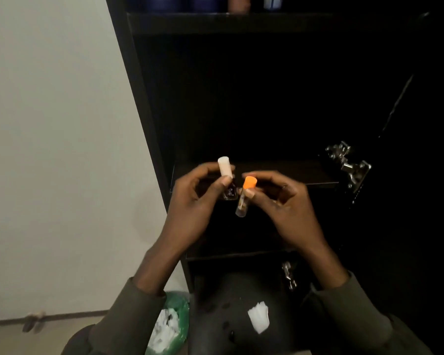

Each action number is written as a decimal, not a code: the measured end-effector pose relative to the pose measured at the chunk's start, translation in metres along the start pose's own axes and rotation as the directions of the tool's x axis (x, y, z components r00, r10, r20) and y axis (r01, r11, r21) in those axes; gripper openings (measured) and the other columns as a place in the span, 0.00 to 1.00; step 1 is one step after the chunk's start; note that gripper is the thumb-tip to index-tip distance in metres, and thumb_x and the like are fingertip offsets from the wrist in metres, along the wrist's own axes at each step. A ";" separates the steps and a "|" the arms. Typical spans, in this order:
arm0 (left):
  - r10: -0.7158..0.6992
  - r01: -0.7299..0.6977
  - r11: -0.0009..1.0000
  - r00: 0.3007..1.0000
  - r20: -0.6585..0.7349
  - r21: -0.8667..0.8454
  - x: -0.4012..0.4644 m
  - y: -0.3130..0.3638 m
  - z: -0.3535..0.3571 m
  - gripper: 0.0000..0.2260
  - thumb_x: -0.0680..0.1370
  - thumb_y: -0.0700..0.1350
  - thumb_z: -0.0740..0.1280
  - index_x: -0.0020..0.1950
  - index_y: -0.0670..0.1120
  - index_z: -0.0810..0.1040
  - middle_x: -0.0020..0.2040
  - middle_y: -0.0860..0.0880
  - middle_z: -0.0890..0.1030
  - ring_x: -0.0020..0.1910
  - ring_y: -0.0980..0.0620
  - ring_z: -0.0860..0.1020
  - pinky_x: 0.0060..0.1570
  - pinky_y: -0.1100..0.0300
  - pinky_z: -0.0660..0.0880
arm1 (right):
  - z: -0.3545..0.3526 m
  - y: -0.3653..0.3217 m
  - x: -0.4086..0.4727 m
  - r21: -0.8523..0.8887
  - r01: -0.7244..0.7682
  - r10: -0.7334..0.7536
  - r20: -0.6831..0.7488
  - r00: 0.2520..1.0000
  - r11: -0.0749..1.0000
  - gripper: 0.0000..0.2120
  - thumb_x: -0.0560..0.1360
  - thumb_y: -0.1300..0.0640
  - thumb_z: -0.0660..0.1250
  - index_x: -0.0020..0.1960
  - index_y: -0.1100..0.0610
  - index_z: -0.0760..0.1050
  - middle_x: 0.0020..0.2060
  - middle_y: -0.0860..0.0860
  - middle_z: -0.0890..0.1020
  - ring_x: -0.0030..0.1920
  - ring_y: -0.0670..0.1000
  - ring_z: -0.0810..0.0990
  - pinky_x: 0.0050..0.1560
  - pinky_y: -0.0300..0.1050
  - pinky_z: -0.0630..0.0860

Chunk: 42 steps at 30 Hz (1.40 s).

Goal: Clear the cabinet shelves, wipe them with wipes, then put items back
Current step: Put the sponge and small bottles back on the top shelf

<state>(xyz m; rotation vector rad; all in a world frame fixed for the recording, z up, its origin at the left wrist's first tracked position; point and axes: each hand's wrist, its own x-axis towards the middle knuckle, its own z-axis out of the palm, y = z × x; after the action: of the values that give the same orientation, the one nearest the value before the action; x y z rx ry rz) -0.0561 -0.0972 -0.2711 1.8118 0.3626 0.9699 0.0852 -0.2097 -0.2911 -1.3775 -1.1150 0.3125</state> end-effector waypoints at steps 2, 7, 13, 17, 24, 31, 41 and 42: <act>0.110 -0.110 0.994 0.994 0.003 0.008 0.018 0.035 -0.003 0.10 0.79 0.41 0.67 0.59 0.47 0.80 0.54 0.56 0.84 0.55 0.60 0.81 0.53 0.67 0.77 | -0.011 -0.035 0.017 -0.008 0.098 -0.098 -0.018 0.995 0.995 0.13 0.75 0.60 0.71 0.59 0.57 0.79 0.54 0.50 0.83 0.57 0.48 0.81 0.57 0.44 0.78; 0.321 -0.319 0.945 0.947 -0.011 0.067 0.060 0.098 -0.010 0.10 0.79 0.41 0.68 0.59 0.46 0.78 0.53 0.54 0.82 0.54 0.60 0.81 0.51 0.69 0.77 | -0.033 -0.102 0.052 -0.016 0.298 -0.299 -0.064 0.952 0.954 0.14 0.74 0.61 0.71 0.60 0.59 0.79 0.53 0.51 0.83 0.54 0.47 0.83 0.54 0.41 0.79; 0.443 -0.430 0.891 0.894 -0.072 0.148 0.105 0.144 -0.011 0.08 0.78 0.43 0.69 0.57 0.48 0.77 0.51 0.57 0.81 0.53 0.62 0.81 0.51 0.67 0.78 | -0.055 -0.147 0.095 -0.109 0.403 -0.417 -0.203 0.886 0.909 0.13 0.75 0.59 0.72 0.59 0.58 0.79 0.51 0.50 0.84 0.52 0.47 0.84 0.54 0.48 0.81; 0.443 -0.408 0.880 0.889 -0.113 0.241 0.139 0.158 -0.012 0.09 0.78 0.47 0.69 0.57 0.46 0.79 0.51 0.53 0.82 0.51 0.58 0.81 0.52 0.56 0.81 | -0.072 -0.168 0.133 -0.184 0.389 -0.428 -0.299 0.853 0.903 0.13 0.73 0.53 0.73 0.57 0.56 0.81 0.48 0.50 0.85 0.50 0.48 0.85 0.50 0.52 0.82; 0.439 -0.386 0.881 0.883 -0.166 0.276 0.178 0.180 -0.014 0.11 0.77 0.49 0.69 0.56 0.45 0.80 0.48 0.51 0.83 0.48 0.56 0.83 0.47 0.49 0.82 | -0.086 -0.182 0.193 -0.371 0.254 -0.404 -0.412 0.817 0.893 0.14 0.72 0.50 0.73 0.57 0.51 0.80 0.47 0.44 0.83 0.48 0.40 0.83 0.49 0.43 0.82; 0.357 -0.297 0.904 0.921 -0.158 0.309 0.201 0.180 -0.012 0.09 0.76 0.50 0.71 0.52 0.48 0.82 0.43 0.52 0.85 0.44 0.56 0.84 0.45 0.49 0.83 | -0.086 -0.172 0.216 -0.470 0.089 -0.311 -0.418 0.853 0.878 0.11 0.70 0.51 0.75 0.51 0.52 0.82 0.41 0.44 0.84 0.42 0.39 0.83 0.45 0.40 0.82; 0.336 -0.272 0.907 0.928 -0.162 0.323 0.207 0.177 -0.005 0.06 0.76 0.50 0.71 0.51 0.51 0.81 0.42 0.54 0.83 0.43 0.55 0.83 0.44 0.49 0.83 | -0.090 -0.171 0.222 -0.539 -0.001 -0.241 -0.378 0.894 0.843 0.10 0.71 0.54 0.75 0.53 0.50 0.81 0.43 0.44 0.83 0.43 0.38 0.81 0.39 0.31 0.75; 0.337 -0.272 0.903 0.928 -0.157 0.332 0.207 0.178 -0.004 0.06 0.76 0.50 0.71 0.51 0.52 0.81 0.42 0.54 0.83 0.43 0.55 0.83 0.44 0.49 0.83 | -0.090 -0.170 0.224 -0.553 -0.007 -0.235 -0.365 0.901 0.833 0.12 0.71 0.54 0.75 0.54 0.49 0.81 0.44 0.44 0.83 0.44 0.39 0.80 0.40 0.32 0.76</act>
<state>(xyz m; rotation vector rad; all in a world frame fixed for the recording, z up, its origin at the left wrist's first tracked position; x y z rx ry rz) 0.0397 -0.0440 -0.0213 2.0932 0.3805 1.3980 0.1943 -0.1382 -0.0263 -1.7585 -0.9454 -0.4224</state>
